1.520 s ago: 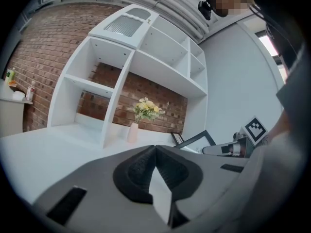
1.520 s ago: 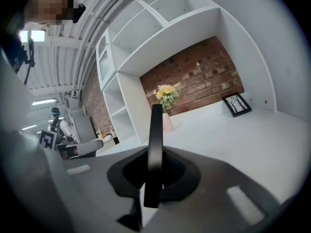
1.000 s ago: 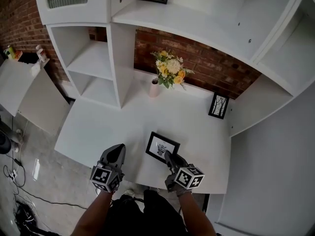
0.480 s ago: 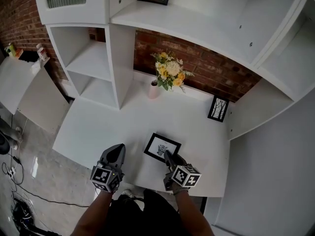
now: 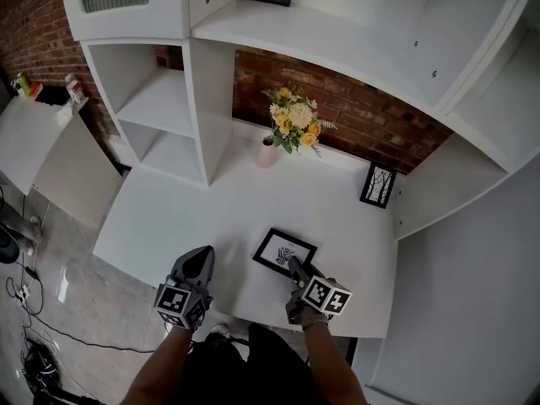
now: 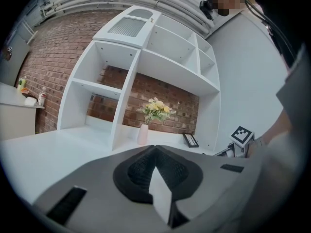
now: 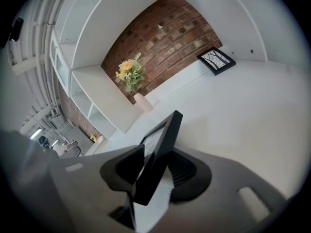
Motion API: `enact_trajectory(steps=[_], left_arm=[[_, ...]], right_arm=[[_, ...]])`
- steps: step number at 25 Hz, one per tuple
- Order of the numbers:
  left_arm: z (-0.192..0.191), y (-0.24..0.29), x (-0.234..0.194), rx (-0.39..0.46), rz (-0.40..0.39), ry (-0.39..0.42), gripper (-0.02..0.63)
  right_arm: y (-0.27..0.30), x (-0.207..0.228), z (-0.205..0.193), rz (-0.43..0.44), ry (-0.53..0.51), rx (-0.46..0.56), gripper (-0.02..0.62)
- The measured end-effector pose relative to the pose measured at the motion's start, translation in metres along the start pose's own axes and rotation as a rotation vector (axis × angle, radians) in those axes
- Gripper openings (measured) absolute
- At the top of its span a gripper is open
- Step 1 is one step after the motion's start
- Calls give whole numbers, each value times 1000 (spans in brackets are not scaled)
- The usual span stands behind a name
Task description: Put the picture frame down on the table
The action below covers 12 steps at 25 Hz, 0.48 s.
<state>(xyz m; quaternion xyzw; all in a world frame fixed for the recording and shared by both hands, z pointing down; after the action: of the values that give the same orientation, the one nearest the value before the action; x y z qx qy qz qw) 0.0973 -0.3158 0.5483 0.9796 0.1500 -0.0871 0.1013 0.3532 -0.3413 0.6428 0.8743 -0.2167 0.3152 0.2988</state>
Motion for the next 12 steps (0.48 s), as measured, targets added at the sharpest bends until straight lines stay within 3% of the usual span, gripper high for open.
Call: enact_trajectory(steps=[6, 12], left_arm=[[-5, 1, -3, -10, -1, -3, -8], [-3, 1, -8, -9, -2, -6, -8]], right_arm=[[-2, 12, -2, -76, -28, -42, 189], [-3, 25, -6, -210, -97, -102, 235]])
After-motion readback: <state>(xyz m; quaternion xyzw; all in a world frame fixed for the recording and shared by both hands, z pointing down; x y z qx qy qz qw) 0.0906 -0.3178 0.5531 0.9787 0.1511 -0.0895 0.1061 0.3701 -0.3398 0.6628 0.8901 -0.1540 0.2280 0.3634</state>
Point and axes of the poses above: the fingertips, and each gripper's own axes: y forward along the fingers, x to its right, z out of its top, the point moved 2 cm from there along -y, backward along the fingers, and after that the axes turned 8 degrees about z, right-handed, at the moved point
